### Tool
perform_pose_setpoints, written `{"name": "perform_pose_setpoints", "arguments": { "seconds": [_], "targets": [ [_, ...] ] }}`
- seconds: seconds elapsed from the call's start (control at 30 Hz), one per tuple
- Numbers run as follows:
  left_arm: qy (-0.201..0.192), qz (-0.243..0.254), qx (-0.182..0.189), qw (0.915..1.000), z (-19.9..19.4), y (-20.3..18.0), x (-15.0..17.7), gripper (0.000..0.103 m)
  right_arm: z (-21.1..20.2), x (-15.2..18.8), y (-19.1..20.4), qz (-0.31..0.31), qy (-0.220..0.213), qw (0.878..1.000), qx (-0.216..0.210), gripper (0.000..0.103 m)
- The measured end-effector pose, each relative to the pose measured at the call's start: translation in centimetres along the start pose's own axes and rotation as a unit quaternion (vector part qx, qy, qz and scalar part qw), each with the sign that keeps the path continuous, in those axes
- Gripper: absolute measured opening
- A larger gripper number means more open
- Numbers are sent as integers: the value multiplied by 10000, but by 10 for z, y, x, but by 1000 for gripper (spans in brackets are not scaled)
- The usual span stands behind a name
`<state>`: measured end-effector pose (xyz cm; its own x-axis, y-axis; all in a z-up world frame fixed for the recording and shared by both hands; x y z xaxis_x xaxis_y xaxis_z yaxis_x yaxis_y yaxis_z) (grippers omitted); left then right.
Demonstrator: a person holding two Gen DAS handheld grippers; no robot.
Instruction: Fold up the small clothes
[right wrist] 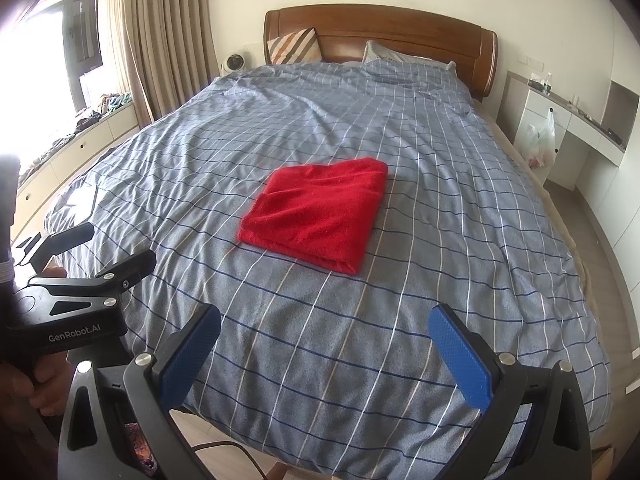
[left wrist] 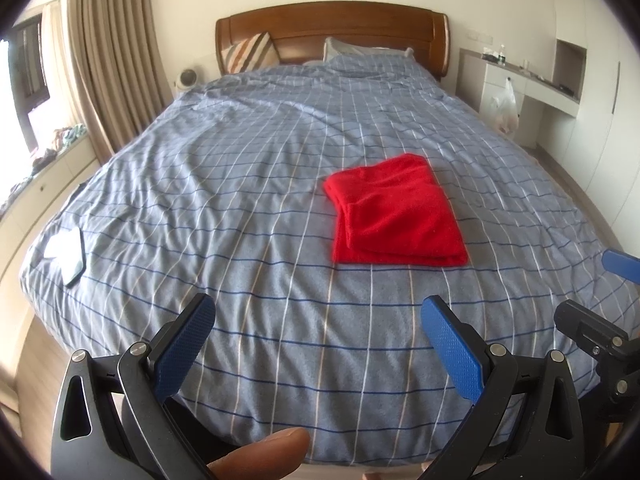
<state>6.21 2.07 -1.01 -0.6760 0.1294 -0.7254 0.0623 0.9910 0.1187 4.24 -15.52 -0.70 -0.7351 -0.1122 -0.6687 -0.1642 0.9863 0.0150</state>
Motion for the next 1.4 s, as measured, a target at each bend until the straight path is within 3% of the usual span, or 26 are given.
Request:
{"name": "perform_pose_setpoints", "arguments": {
  "seconds": [0.43,0.83,1.4],
  "targets": [
    [-17,-50,83,10000,-2,-4,-12,103,-7,-24,-3,-26,-322,9993,170,103],
    [8,16,-116,9999,-1,-3,-13,103,-1,-20,-13,179,-172,9993,284,103],
    [72,-78,9,9999,2,-3,-16,103,-11,-22,-3,-7,-181,9993,340,102]
  ]
}}
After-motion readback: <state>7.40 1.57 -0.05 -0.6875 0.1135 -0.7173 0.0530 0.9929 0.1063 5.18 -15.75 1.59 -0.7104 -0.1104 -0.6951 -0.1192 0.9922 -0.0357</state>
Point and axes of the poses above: each gripper's, at about its wrist camera, not at the fingertips, and z roughly the way its jaws point, y to its left, x to its underside, the point moved 6 cm from there along z, roughly the way its jaws point, and after that the axes turned 5 degrees about -x, right-handed, at the moved point
